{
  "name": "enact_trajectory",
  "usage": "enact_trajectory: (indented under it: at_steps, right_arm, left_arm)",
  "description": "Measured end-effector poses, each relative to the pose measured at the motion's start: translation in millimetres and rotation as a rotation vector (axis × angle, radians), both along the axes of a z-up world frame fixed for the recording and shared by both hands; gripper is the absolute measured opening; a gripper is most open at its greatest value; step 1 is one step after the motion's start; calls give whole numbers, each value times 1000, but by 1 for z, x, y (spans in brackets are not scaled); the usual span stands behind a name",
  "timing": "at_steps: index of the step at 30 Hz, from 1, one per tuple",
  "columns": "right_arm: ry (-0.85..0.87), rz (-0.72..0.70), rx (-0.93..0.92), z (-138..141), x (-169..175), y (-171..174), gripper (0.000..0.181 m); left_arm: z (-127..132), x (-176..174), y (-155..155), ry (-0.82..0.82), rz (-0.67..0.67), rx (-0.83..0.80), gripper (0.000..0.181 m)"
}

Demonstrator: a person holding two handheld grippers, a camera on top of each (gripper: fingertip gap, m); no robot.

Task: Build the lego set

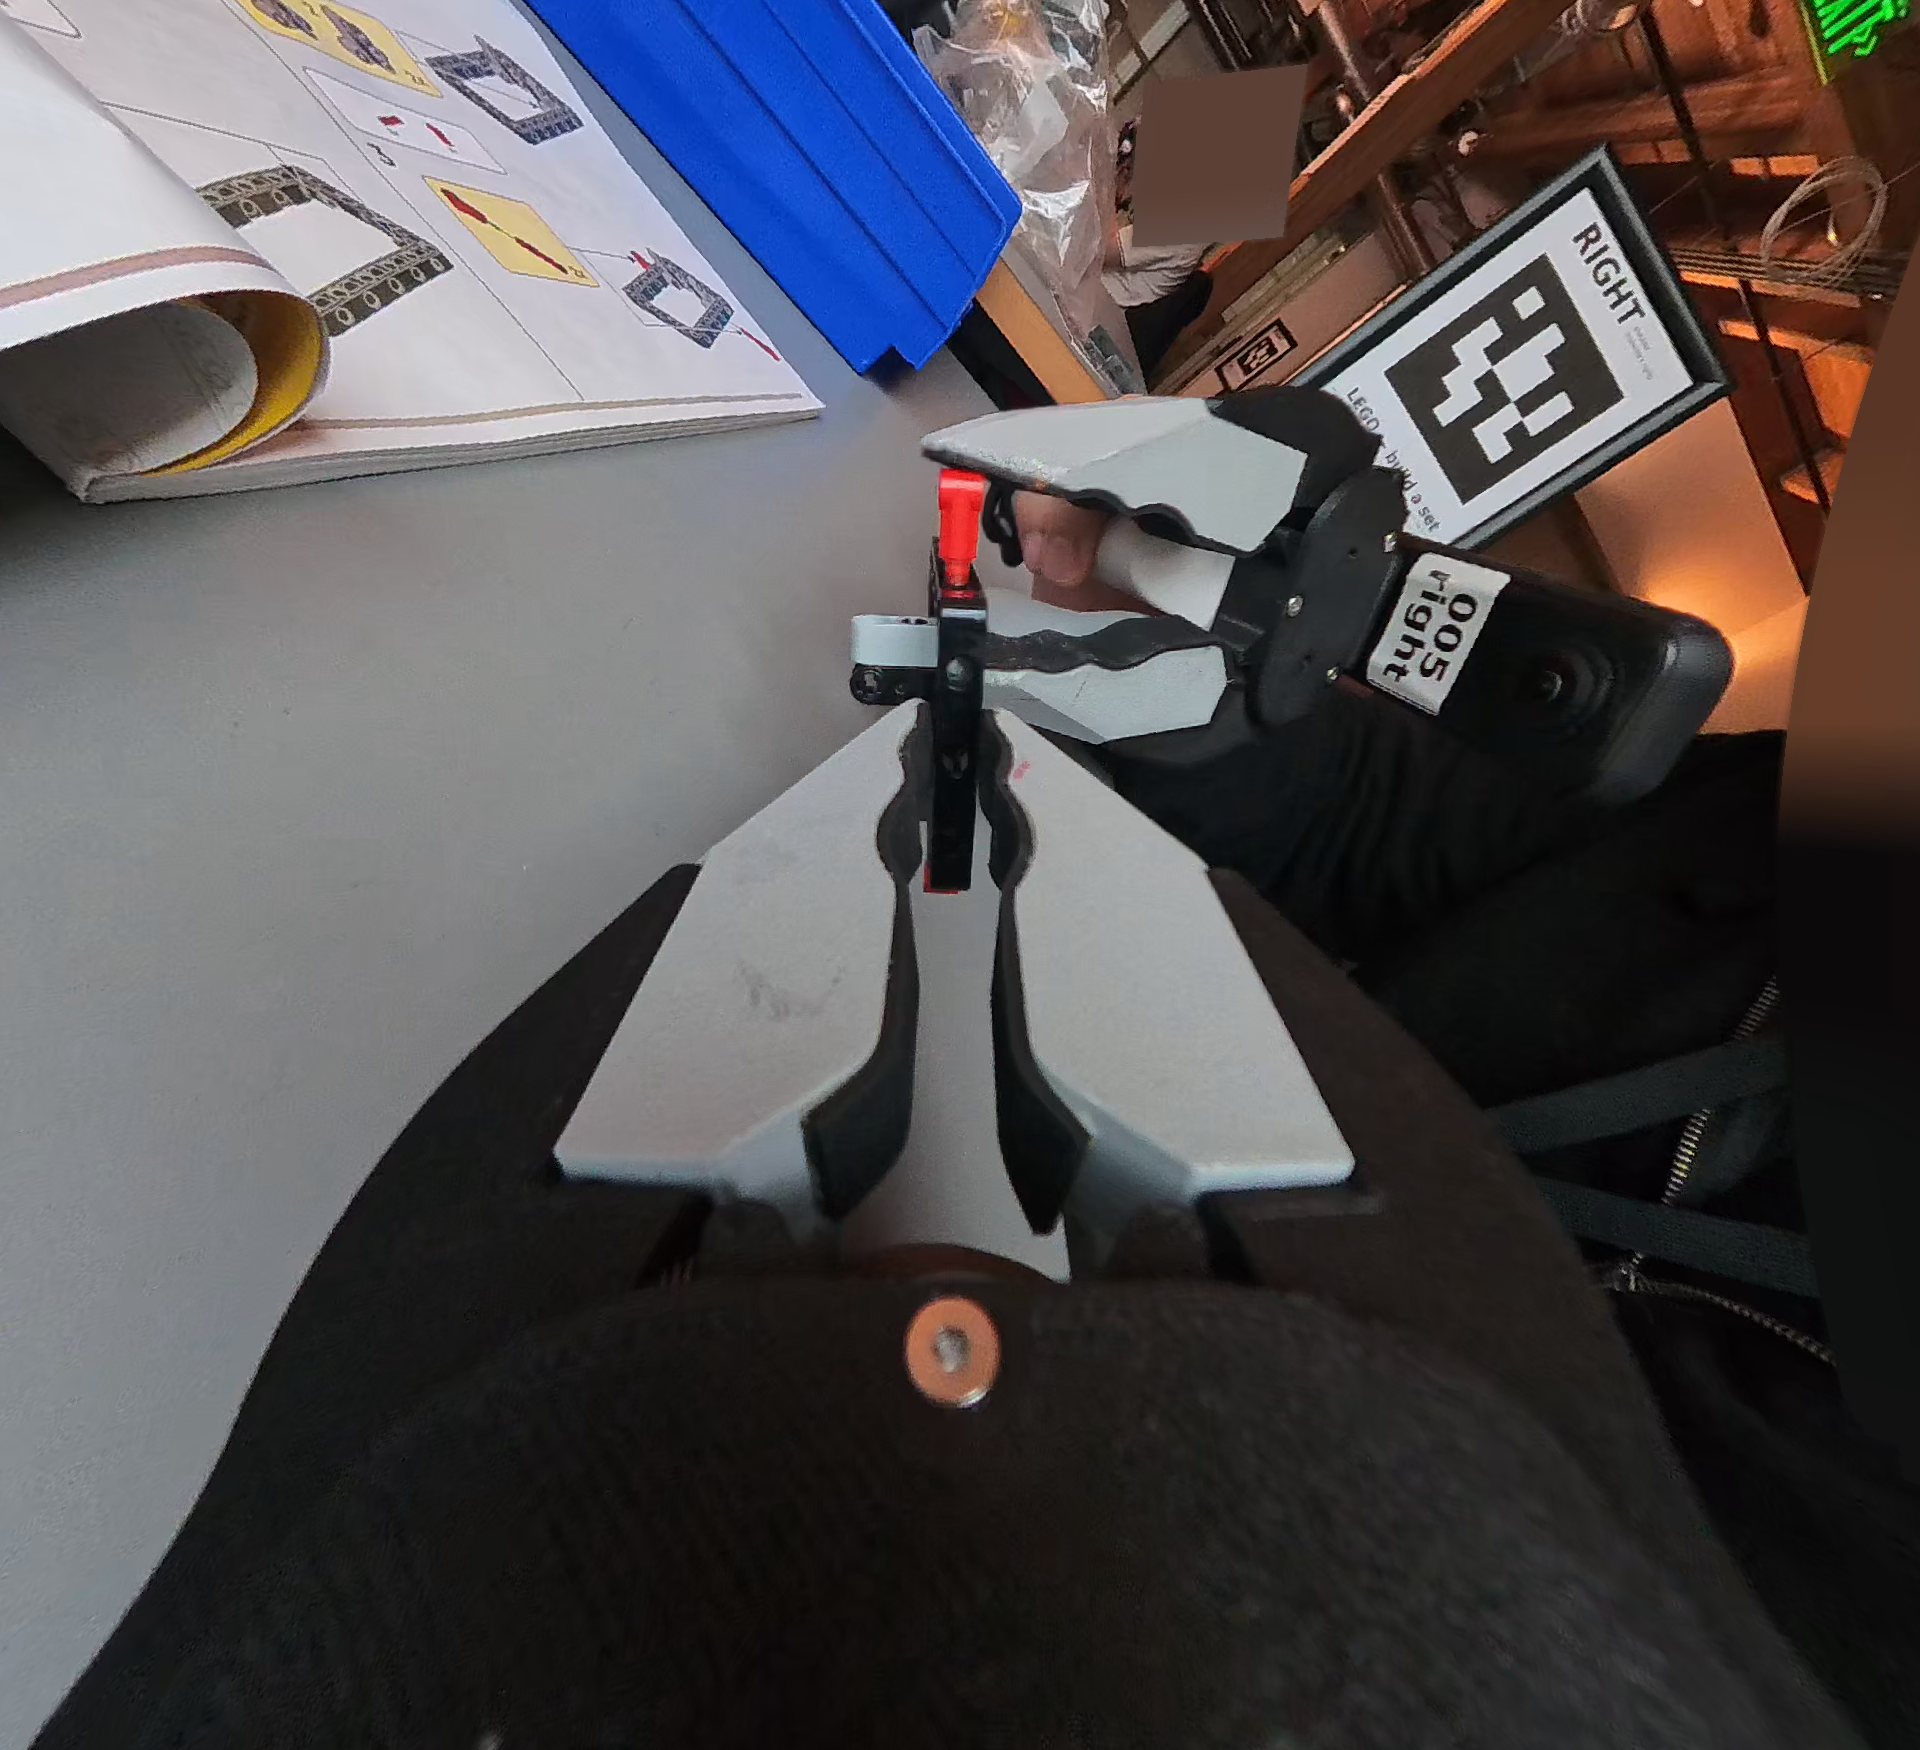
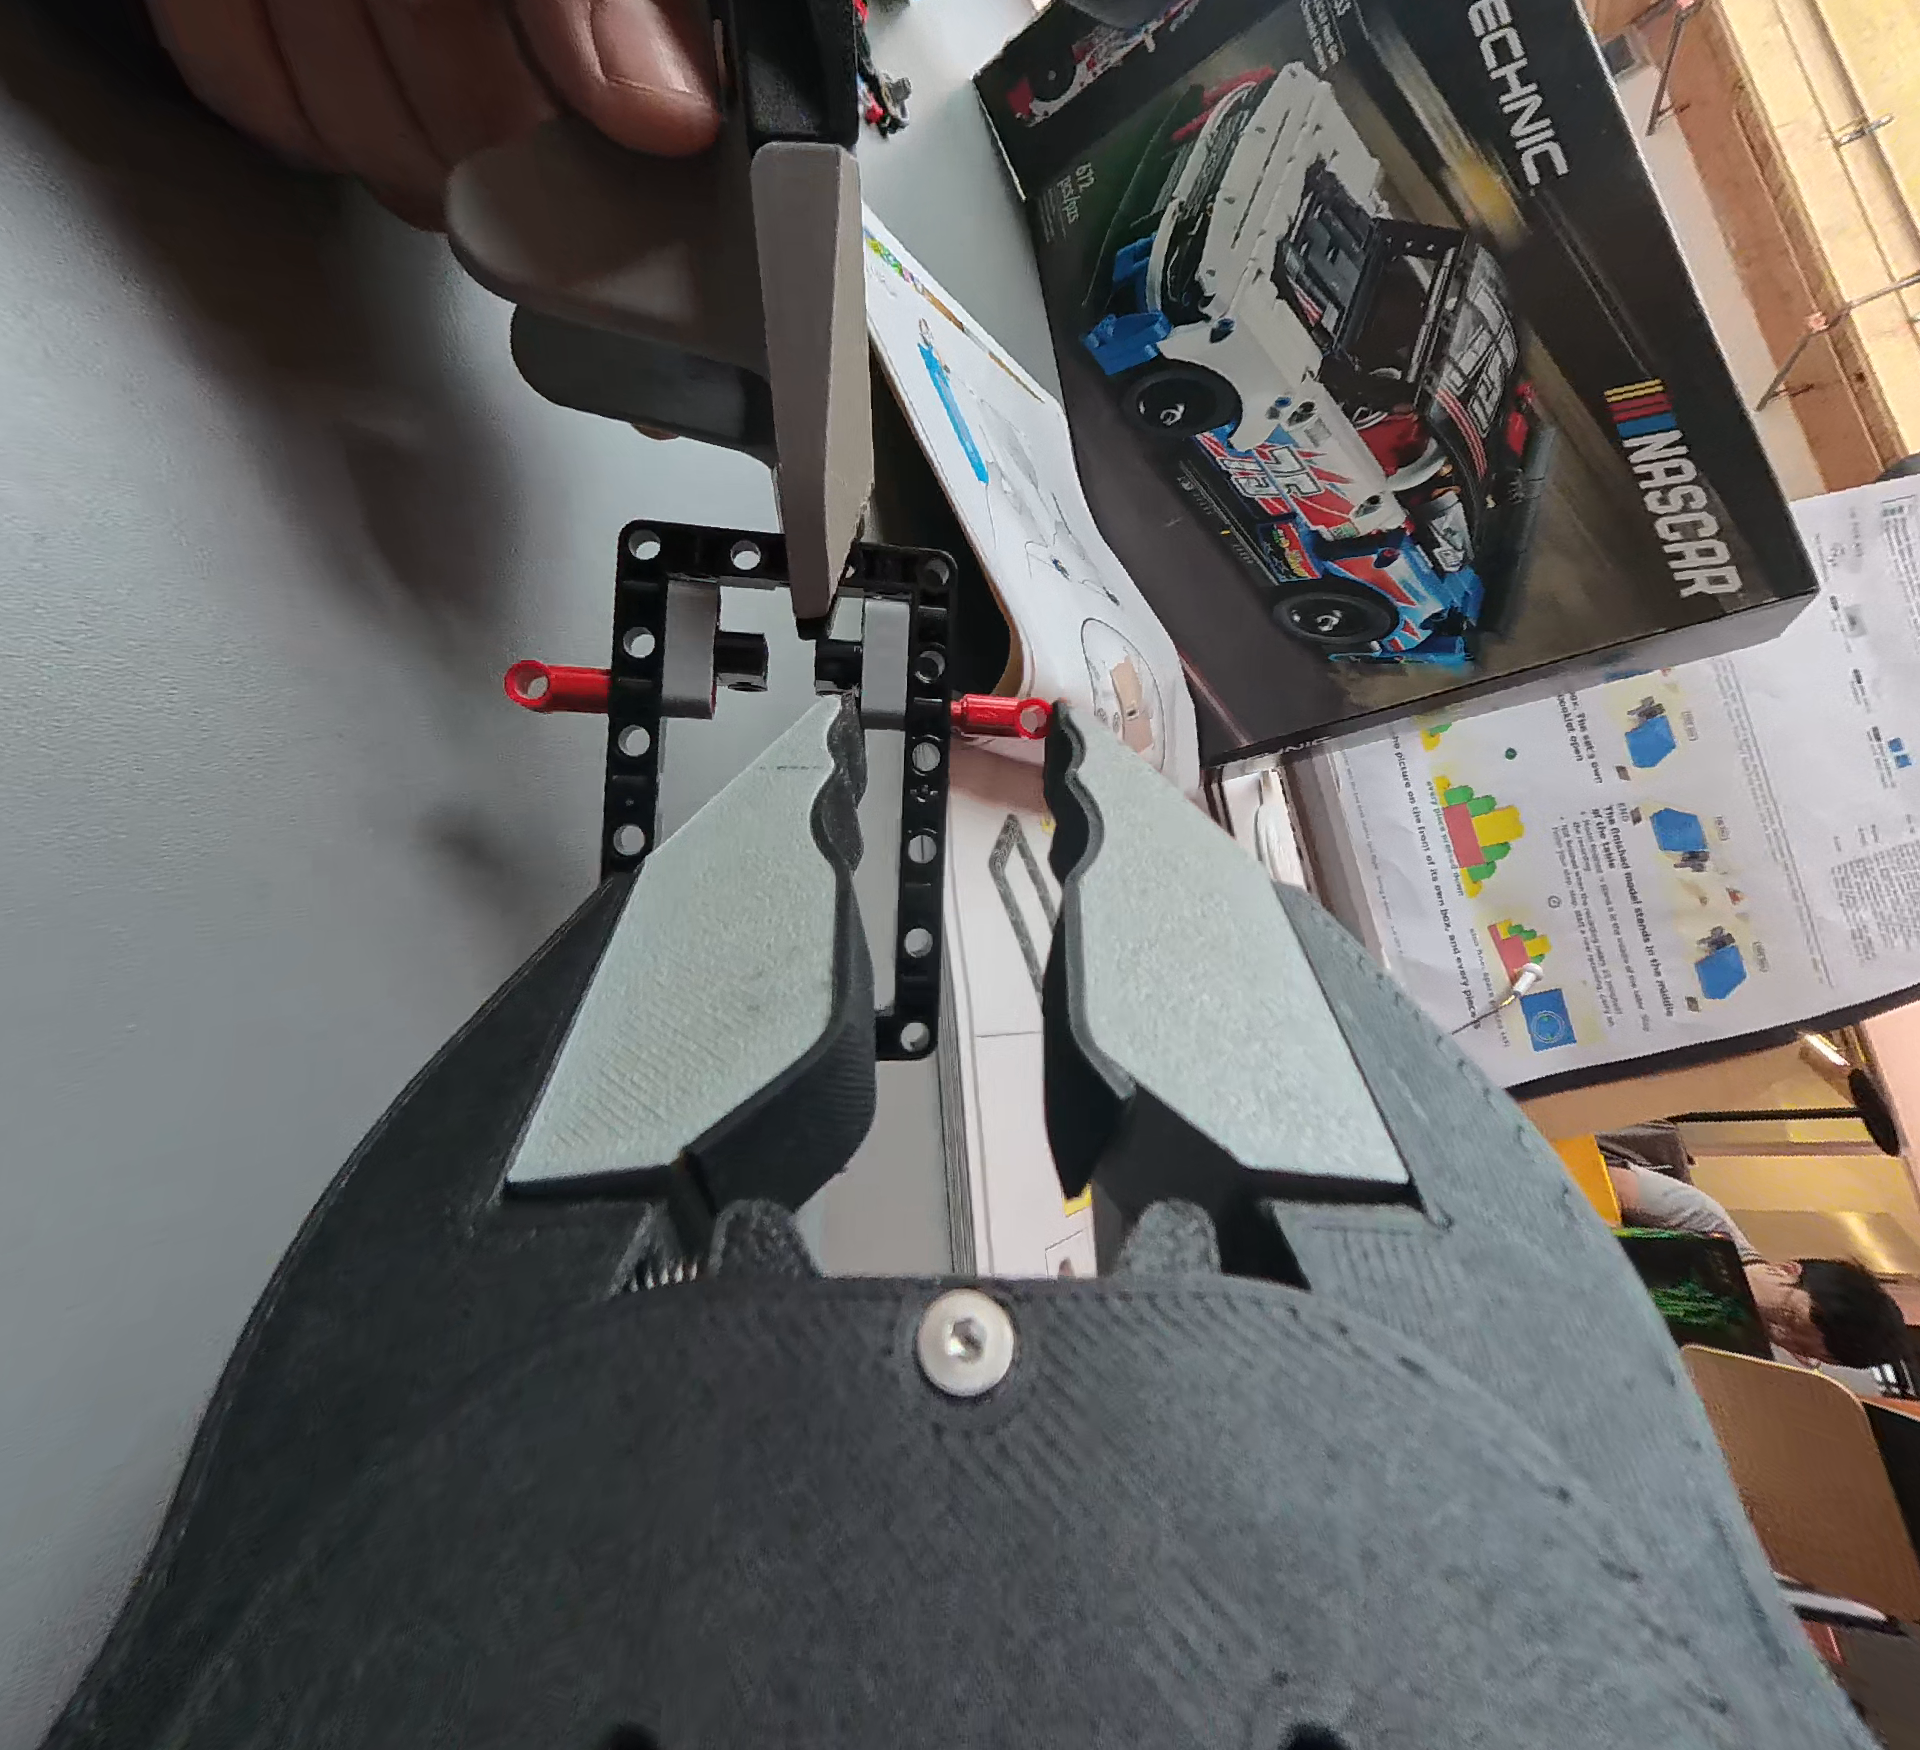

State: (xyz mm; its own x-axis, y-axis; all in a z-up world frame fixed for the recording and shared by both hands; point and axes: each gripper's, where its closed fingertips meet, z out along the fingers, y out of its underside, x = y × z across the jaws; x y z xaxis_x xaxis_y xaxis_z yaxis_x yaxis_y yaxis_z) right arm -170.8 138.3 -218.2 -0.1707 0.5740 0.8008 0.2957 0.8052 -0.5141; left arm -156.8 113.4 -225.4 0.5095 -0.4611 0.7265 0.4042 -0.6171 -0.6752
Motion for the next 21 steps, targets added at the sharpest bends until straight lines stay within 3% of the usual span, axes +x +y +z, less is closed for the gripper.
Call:
enact_trajectory:
  at_steps: [6,11,13,15,17,19,21]
  right_arm:
    - [61,46,-116,3,-2,0,36]
    - [94,206,-450,19,17,-7,49]
    - [76,291,-597,22,24,-12,43]
    - [86,290,-659,26,27,-7,57]
    - [32,368,-707,22,34,-18,37]
    - [-25,388,-685,12,39,-24,36]
    - [-44,377,-625,4,43,-28,36]
  left_arm:
    - [11,-3,0,-46,12,52,7]
    - [44,-2,-9,27,-18,281,7]
    - [35,4,-10,214,-42,320,7]
    - [23,13,-14,460,-76,409,7]
    - [12,20,-16,744,-95,530,6]
    - [6,27,-20,945,-116,660,6]
    - [2,30,-21,1045,-114,709,6]
